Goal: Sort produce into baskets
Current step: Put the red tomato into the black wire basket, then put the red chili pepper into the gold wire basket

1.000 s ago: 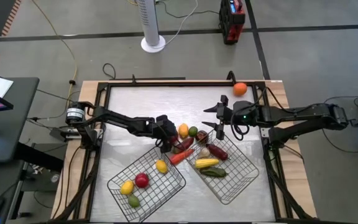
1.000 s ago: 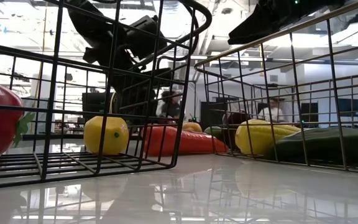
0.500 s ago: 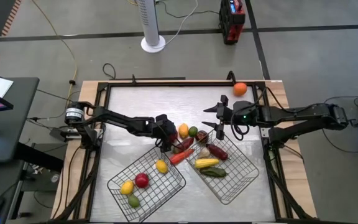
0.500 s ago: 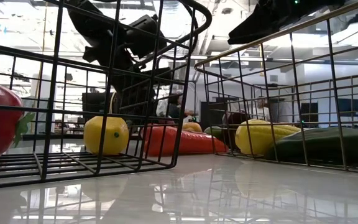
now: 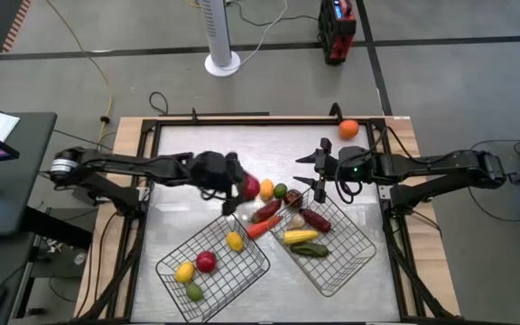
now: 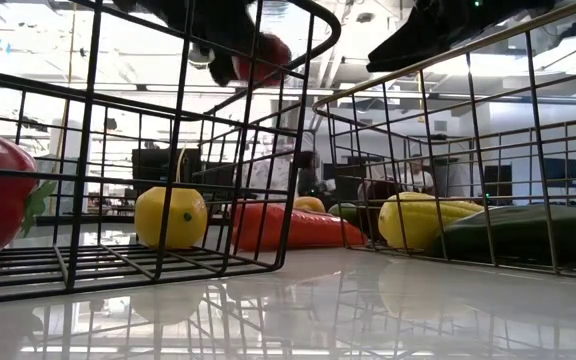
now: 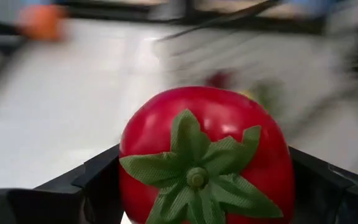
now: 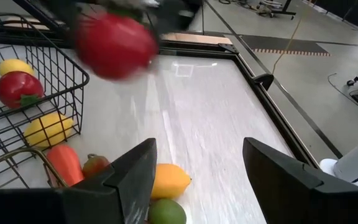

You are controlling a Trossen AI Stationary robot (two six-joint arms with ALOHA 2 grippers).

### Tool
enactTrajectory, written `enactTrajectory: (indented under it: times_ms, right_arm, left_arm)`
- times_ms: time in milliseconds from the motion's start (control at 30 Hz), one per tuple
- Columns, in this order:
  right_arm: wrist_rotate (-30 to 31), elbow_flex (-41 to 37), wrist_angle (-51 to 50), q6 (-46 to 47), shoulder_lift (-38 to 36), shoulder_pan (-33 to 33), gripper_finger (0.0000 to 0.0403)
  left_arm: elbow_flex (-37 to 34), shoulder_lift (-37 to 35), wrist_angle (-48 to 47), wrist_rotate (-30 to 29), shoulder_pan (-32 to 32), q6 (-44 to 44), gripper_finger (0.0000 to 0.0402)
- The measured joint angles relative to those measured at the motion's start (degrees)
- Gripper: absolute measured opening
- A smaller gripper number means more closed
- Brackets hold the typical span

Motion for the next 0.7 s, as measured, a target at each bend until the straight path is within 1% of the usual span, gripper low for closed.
enactTrajectory:
  times_ms: [67,133,233,300,333,367,467,533,633,700]
  right_arm:
    - [0.00,0.00,-0.08,0.00,0.00,0.00,0.0268]
    - [0.00,0.00,-0.12,0.34,0.00,0.00,0.0268]
    - [0.00,0.00,-0.09,0.48,0.00,0.00,0.0268]
    - [0.00,0.00,-0.08,0.85,0.00,0.00,0.0268]
    - [0.00,0.00,0.04,0.95,0.00,0.00,0.0268]
    - [0.00,0.00,0.16,1.04,0.00,0.00,0.0268]
    - [0.00,0.00,0.43,1.45,-0.02,0.00,0.0268]
    - [0.00,0.00,0.43,1.75,-0.02,0.00,0.0268]
    - [0.00,0.00,0.47,1.97,-0.02,0.00,0.0268]
    - [0.00,0.00,0.45,1.99,-0.02,0.00,0.0268]
  left_arm:
    - [0.00,-1.65,-0.19,6.21,-2.07,-3.74,0.0317]
    - [0.00,-2.11,-1.09,9.81,-5.27,-6.74,0.0317]
    - [0.00,-1.86,-3.29,12.32,-10.69,-11.05,0.0318]
    - [0.00,-1.33,-4.77,12.44,-14.11,-13.78,0.0318]
    - [0.00,-1.06,-5.81,11.76,-15.70,-15.17,0.0318]
    - [-0.02,-0.88,-7.50,9.85,-17.28,-16.50,0.0318]
    - [-0.08,-0.23,-10.62,1.31,-20.85,-22.06,0.0324]
    - [-0.07,-0.04,-14.53,-2.45,-22.31,-24.49,0.0334]
    - [-0.11,-0.04,-17.25,-5.59,-23.27,-26.26,0.0355]
    - [-0.11,-0.07,-18.29,-6.24,-23.36,-26.58,0.0369]
